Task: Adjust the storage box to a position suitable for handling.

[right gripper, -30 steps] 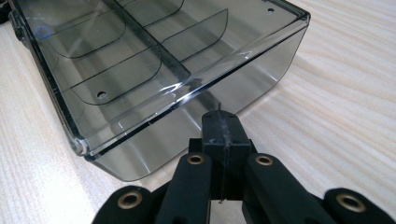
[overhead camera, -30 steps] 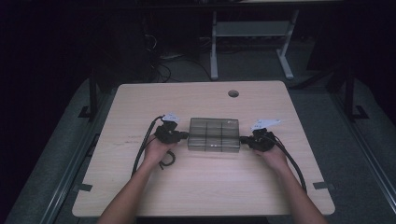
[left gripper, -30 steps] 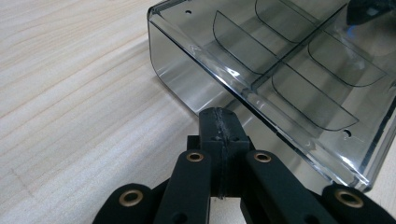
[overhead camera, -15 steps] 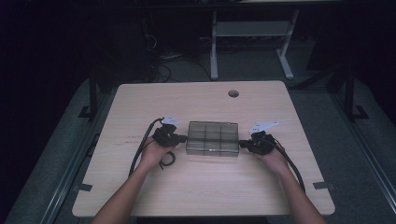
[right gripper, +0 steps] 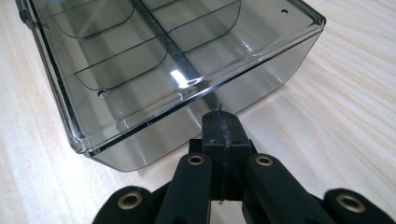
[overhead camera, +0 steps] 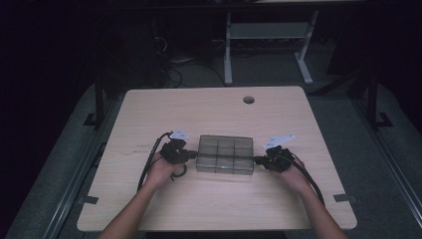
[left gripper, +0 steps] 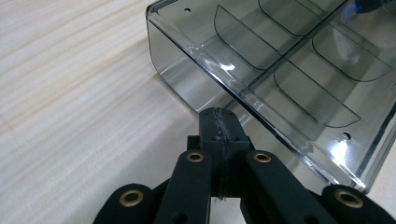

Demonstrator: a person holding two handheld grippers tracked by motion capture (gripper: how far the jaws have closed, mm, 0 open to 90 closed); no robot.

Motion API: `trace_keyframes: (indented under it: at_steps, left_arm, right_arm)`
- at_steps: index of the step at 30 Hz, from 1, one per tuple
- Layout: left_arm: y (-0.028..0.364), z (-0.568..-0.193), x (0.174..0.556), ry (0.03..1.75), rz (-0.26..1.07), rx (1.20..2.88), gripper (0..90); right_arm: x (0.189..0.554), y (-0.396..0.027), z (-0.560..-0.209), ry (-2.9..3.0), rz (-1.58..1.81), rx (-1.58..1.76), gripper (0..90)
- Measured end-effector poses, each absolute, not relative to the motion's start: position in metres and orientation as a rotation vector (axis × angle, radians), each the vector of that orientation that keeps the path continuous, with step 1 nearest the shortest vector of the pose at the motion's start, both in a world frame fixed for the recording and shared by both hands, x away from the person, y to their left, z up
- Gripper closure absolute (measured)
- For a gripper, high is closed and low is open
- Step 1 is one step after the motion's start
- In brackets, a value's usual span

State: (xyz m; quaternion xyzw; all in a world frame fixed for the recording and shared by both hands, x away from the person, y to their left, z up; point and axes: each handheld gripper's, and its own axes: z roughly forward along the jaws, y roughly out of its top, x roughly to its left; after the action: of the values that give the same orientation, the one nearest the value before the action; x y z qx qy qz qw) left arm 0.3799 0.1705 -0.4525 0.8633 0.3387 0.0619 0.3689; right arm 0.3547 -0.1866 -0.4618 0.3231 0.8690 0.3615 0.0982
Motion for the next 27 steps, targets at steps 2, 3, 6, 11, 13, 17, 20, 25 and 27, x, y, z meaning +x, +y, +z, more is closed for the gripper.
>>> trace_keyframes:
  at_steps: [2, 3, 6, 11, 13, 17, 20, 25, 27]
  left_arm:
    - [0.17, -0.452, 0.376, 0.861, 0.16, 2.227, 90.0]
    - [0.17, -0.451, 0.373, 0.857, 0.158, 2.232, 90.0]
    - [0.168, -0.451, 0.367, 0.851, 0.153, 2.235, 90.0]
    - [0.165, -0.45, 0.354, 0.826, 0.136, 2.256, 90.0]
    - [0.165, -0.45, 0.351, 0.822, 0.137, 2.253, 90.0]
    - [0.166, -0.45, 0.345, 0.814, 0.117, 2.259, 90.0]
    - [0.166, -0.45, 0.339, 0.802, 0.115, 2.261, 90.0]
    - [0.168, -0.45, 0.332, 0.814, 0.106, 2.251, 90.0]
    - [0.169, -0.45, 0.33, 0.823, 0.105, 2.25, 90.0]
  right_arm:
    - [0.352, -0.187, -0.462, 2.576, 1.073, 0.956, 89.9]
    - [0.35, -0.188, -0.462, 2.576, 1.08, 0.961, 89.9]
    - [0.346, -0.189, -0.461, 2.581, 1.073, 0.957, 89.9]
    - [0.338, -0.194, -0.461, 2.583, 1.068, 0.955, 89.9]
    - [0.336, -0.195, -0.461, 2.582, 1.072, 0.962, 89.9]
    - [0.33, -0.194, -0.461, 2.59, 1.068, 0.973, 89.9]
    - [0.325, -0.194, -0.461, 2.586, 1.074, 0.969, 89.9]
    - [0.317, -0.195, -0.462, 2.594, 1.092, 0.975, 90.0]
    - [0.313, -0.194, -0.462, 2.597, 1.094, 0.972, 90.0]
